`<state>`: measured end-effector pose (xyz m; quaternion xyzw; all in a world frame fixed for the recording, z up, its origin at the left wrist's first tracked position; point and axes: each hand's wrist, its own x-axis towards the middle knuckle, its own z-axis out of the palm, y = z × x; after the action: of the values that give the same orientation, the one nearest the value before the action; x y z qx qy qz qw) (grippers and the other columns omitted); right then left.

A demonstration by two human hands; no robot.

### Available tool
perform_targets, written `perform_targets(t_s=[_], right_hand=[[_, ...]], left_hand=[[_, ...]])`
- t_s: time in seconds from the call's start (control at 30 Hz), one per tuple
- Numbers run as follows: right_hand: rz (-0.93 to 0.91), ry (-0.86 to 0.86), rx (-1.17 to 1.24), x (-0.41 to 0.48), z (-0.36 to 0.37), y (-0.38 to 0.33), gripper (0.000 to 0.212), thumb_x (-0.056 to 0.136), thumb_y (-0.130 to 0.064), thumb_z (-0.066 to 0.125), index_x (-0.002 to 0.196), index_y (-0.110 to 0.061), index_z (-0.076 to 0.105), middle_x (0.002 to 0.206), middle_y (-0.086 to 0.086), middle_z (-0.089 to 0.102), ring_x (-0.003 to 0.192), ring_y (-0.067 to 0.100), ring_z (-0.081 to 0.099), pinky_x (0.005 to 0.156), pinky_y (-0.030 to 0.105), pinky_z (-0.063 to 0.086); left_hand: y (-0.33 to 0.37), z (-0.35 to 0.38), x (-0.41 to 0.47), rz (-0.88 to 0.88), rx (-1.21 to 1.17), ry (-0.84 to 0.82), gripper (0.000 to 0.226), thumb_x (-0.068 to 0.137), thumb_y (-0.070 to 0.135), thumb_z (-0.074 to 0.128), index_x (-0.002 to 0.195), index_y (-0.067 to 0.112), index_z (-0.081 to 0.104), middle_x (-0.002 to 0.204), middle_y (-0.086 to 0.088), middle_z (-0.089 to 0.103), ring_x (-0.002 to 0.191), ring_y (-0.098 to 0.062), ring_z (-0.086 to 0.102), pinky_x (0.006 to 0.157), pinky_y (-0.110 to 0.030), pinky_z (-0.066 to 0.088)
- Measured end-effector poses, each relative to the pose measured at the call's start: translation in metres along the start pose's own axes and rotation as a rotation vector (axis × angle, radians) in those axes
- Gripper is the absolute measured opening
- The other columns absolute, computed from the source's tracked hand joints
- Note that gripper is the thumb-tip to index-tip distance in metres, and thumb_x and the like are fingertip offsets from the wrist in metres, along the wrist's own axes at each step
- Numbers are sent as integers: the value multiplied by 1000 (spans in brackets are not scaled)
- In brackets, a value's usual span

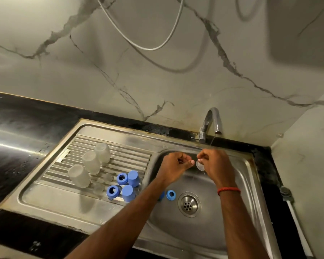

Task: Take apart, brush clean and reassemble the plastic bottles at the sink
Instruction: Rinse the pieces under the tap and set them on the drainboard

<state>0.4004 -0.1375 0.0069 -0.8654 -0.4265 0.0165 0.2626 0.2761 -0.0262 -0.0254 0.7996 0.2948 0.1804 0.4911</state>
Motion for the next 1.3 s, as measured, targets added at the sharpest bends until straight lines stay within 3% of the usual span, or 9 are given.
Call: perform_targets(t_s=[0.07, 0.2, 0.4, 0.53, 0.73, 0.9, 1.07, 1.3], right_hand=[[-47, 14, 49, 5, -1, -12, 7, 87, -13, 73, 92, -18, 74, 86, -2, 71, 79, 10, 63, 72, 19, 49], [-75, -18, 101, 21, -3, -41, 9, 86, -10, 74, 95, -13, 75, 90, 2, 74, 84, 13, 68, 82, 29, 58], [-33, -45, 180, 45, 6, -87, 11, 86, -9, 75, 96, -13, 78, 91, 1, 74, 80, 7, 64, 75, 14, 50], [-40, -99, 119, 58, 24, -123, 16, 88, -9, 70, 102, -15, 77, 98, 0, 74, 83, 6, 62, 69, 5, 40], [-85, -189, 99, 68, 68, -177, 17, 88, -14, 71, 104, -18, 75, 92, 1, 74, 80, 10, 66, 81, 29, 57], [-73, -316, 56, 70, 117, -210, 16, 89, -13, 71, 104, -16, 76, 99, 2, 74, 85, 11, 67, 84, 27, 55], [-47, -418, 2, 66, 160, -223, 20, 92, -7, 64, 107, -14, 75, 105, 6, 73, 92, 16, 69, 90, 33, 57], [-82, -487, -90, 61, 201, -230, 23, 91, -5, 61, 104, -18, 76, 106, 6, 72, 94, 19, 68, 84, 29, 55]], left_hand=[[1, -13, 0, 52, 55, 0, 13, 90, 35, 74, 98, 24, 72, 86, 11, 71, 80, 0, 66, 77, -18, 52], [8, -45, 4, 138, 124, -13, 13, 93, 34, 71, 100, 23, 71, 93, 9, 71, 86, -4, 65, 85, -29, 56], [7, -108, 12, 247, 334, 29, 31, 94, 35, 69, 121, 19, 69, 118, 1, 71, 107, -12, 61, 93, -29, 49], [-12, -152, 21, 283, 373, 72, 28, 96, 36, 65, 119, 22, 70, 116, 3, 72, 107, -14, 63, 93, -35, 51], [-49, -207, 25, 246, 472, 121, 25, 97, 37, 61, 119, 26, 68, 115, 1, 71, 112, -21, 60, 93, -43, 51], [-83, -249, 22, 188, 543, 133, 25, 100, 38, 57, 121, 29, 66, 121, 2, 69, 117, -21, 56, 95, -44, 50], [-110, -277, 17, 162, 583, 120, 26, 102, 37, 55, 124, 27, 65, 125, 1, 67, 120, -20, 55, 97, -40, 49], [-129, -302, 10, 135, 562, 117, 29, 102, 37, 56, 128, 26, 64, 128, 0, 65, 120, -20, 53, 96, -40, 47]])
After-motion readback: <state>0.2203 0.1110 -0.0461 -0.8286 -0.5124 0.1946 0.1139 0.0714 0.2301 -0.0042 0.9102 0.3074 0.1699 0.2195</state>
